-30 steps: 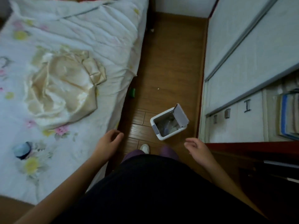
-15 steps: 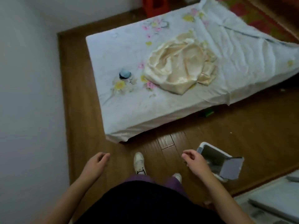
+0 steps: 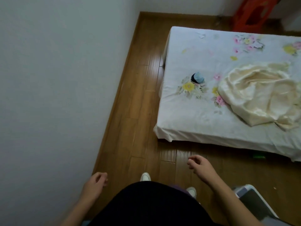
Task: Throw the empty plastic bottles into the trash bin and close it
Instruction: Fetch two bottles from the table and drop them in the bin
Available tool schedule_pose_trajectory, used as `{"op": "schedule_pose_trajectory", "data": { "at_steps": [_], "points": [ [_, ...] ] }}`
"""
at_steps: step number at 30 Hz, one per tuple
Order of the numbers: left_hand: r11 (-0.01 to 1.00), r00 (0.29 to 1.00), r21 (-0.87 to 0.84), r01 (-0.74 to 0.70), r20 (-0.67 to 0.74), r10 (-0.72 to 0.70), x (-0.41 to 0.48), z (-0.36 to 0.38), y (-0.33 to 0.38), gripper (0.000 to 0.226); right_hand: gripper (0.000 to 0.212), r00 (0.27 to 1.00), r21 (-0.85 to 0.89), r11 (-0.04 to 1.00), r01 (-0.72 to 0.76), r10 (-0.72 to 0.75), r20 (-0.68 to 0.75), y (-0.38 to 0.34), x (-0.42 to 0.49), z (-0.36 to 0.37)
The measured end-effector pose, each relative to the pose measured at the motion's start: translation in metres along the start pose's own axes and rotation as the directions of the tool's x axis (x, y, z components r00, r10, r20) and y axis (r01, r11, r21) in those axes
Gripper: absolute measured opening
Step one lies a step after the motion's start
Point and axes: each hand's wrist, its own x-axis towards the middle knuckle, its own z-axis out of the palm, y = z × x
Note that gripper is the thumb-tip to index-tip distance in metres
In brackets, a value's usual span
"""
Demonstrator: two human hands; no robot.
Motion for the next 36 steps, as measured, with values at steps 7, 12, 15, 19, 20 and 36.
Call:
{"op": "schedule_pose_trajectory", "data": {
  "at_steps": [7,12,15,19,20,36],
  "points": [
    [0.996,0.994,0.071,-0.062,0.097,0.055,0.073,-0.052,0.058,0.023,0.007,0.994,0.018,0.995,-0.099,0.100,-0.051,-0.039,0.026,0.042],
    [0.989,0.986,0.019,-0.144,0.088,0.142,0.129,-0.078,0.130,0.023,0.015,0.990,0.021,0.991,-0.135,0.136,-0.048,-0.081,0.081,0.040],
    [0.989,0.987,0.011,-0.145,0.066,0.144,0.166,-0.092,0.167,0.023,0.013,0.992,0.008,0.992,-0.123,0.123,-0.027,-0.120,0.128,0.037],
    [0.998,0.997,0.018,-0.067,0.025,0.066,0.212,-0.112,0.201,0.023,0.014,0.994,-0.029,0.994,-0.108,0.108,0.010,-0.190,0.199,0.036],
    [0.999,0.999,0.011,-0.040,0.016,0.039,0.215,-0.116,0.206,0.023,0.015,0.994,-0.033,0.994,-0.103,0.104,0.026,-0.206,0.208,0.036],
    [1.000,1.000,0.028,-0.015,-0.011,0.015,0.447,-0.178,0.415,0.022,0.025,0.992,-0.065,0.992,0.104,-0.098,0.086,-0.491,0.437,-0.006]
  ]
}}
